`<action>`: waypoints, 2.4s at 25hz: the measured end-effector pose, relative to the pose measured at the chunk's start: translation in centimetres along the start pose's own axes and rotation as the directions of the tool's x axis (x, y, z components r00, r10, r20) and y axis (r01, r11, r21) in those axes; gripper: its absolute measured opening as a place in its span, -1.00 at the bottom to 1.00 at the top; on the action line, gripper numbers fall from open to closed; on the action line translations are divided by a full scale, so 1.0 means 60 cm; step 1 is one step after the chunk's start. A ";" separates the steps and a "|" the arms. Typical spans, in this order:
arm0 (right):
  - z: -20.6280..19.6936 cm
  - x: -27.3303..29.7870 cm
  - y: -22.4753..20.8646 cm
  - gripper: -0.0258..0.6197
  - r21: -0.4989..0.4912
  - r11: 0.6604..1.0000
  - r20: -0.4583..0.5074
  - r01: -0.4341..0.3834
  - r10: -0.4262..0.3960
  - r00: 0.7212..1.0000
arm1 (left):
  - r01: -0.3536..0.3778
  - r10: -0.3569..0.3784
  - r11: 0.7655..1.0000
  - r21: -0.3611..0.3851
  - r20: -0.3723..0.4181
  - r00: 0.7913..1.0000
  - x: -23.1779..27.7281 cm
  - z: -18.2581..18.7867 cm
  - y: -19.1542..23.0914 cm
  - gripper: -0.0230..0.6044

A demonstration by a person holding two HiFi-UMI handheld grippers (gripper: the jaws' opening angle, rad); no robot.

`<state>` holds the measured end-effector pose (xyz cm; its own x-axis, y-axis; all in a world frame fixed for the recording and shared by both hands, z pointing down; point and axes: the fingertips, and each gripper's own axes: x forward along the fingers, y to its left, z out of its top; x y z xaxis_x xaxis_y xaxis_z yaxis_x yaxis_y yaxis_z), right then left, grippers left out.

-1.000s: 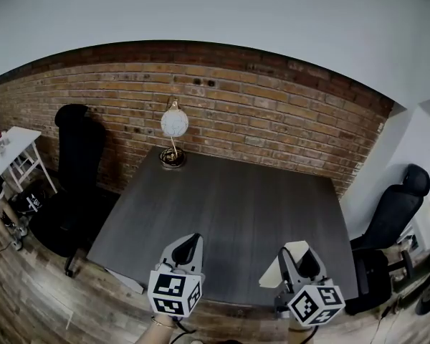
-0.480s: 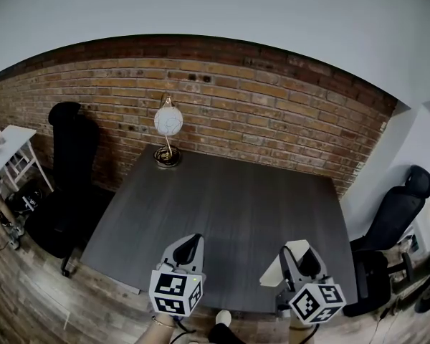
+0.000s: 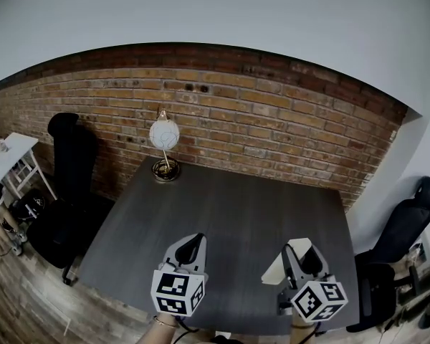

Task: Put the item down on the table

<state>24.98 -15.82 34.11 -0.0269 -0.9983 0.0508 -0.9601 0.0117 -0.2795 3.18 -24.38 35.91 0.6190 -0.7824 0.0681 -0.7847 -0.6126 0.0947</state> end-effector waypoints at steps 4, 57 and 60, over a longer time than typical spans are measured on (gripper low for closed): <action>0.006 0.034 -0.029 0.00 0.018 1.000 -0.011 -0.004 0.004 1.000 | -0.012 0.012 1.000 -0.001 -0.016 1.000 0.040 0.003 0.001 -0.86; -0.233 0.199 -0.084 0.00 -0.257 0.887 -0.439 -0.384 0.247 0.864 | -0.104 0.094 0.994 -0.023 -0.272 0.958 0.092 -0.208 0.088 -0.86; -0.252 0.211 -0.077 0.00 -0.290 0.839 -0.482 -0.461 0.288 0.828 | -0.118 0.106 0.993 -0.027 -0.287 0.952 0.082 -0.222 0.088 -0.86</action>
<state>24.85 -27.67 50.52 -0.4326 -0.7957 0.4239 -0.8738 0.4859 0.0204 2.53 -29.97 49.99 0.5158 -0.7776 0.3597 -0.8513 -0.5125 0.1128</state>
